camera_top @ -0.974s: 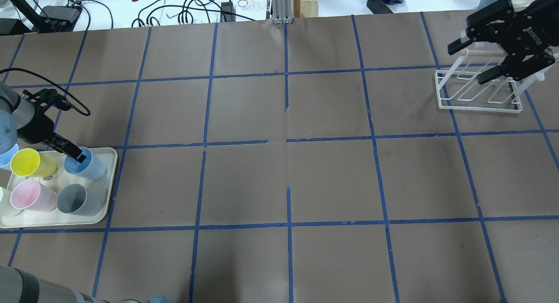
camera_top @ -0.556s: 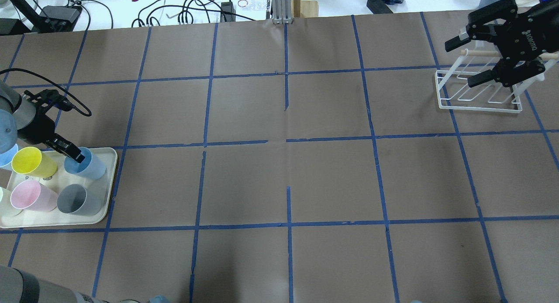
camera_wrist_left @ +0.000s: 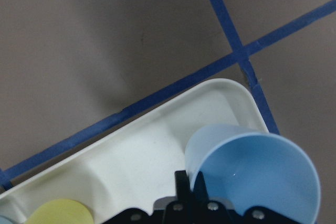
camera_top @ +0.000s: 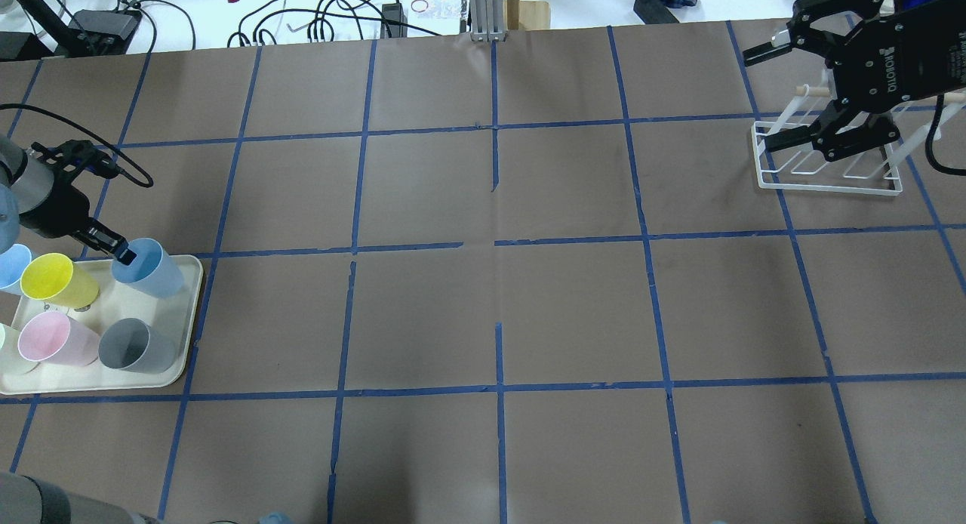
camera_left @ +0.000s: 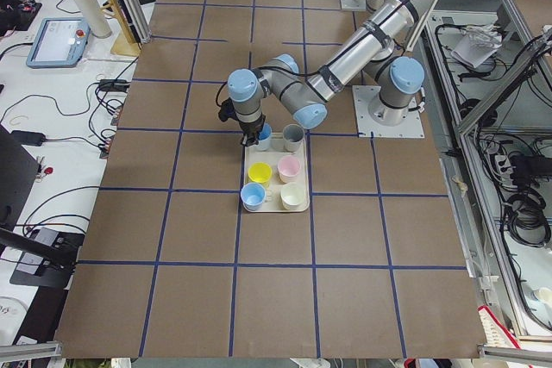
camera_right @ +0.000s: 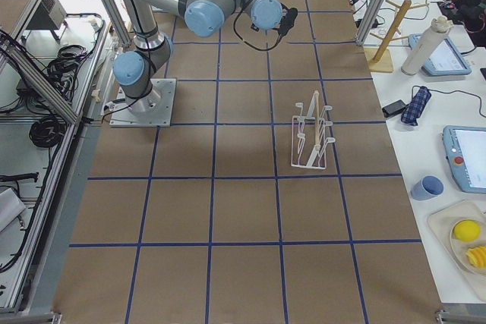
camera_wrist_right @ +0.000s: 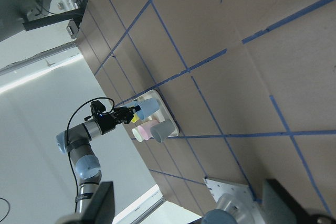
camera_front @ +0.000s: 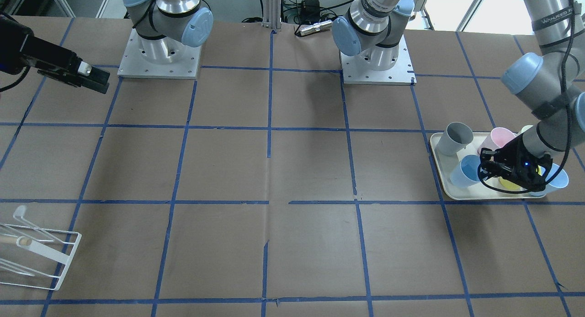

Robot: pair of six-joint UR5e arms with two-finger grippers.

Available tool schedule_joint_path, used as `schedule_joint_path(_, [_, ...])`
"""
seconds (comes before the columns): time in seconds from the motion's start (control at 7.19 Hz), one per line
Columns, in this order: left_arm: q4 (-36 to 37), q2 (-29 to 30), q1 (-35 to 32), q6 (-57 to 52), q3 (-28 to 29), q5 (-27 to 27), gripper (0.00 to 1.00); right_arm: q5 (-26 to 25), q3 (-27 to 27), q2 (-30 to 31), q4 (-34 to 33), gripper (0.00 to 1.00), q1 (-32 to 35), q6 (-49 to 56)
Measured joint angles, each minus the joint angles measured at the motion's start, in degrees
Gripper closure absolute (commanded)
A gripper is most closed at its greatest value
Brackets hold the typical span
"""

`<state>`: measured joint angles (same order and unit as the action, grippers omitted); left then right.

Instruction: Transfer IKEA cup to right arm and place on rack

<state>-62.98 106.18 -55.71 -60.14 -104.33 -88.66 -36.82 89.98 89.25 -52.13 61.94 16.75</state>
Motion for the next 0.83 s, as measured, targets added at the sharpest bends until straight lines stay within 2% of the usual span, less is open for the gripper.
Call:
schedule_joint_path(0.28, [-10.1,-0.6,-3.1,6.4,9.5,2.4,1.00,4.5,0.0,0.4,6.5,0.00,2.0,0.1])
schedule_joint_path(0.42, [-17.3,-0.7,-5.3,12.0,15.2,5.7,1.00,6.3,-0.1,0.9,9.4,0.00,3.0,0.1])
schedule_joint_path(0.56, [-24.3,-1.0,-7.5,19.1,19.5,10.9,1.00,7.7,-0.3,0.9,10.9,0.00,3.9,0.0])
schedule_joint_path(0.83, [-34.4,-1.9,-9.8,31.3,22.4,25.8,1.00,8.7,-0.4,0.9,11.6,0.00,5.4,-0.4])
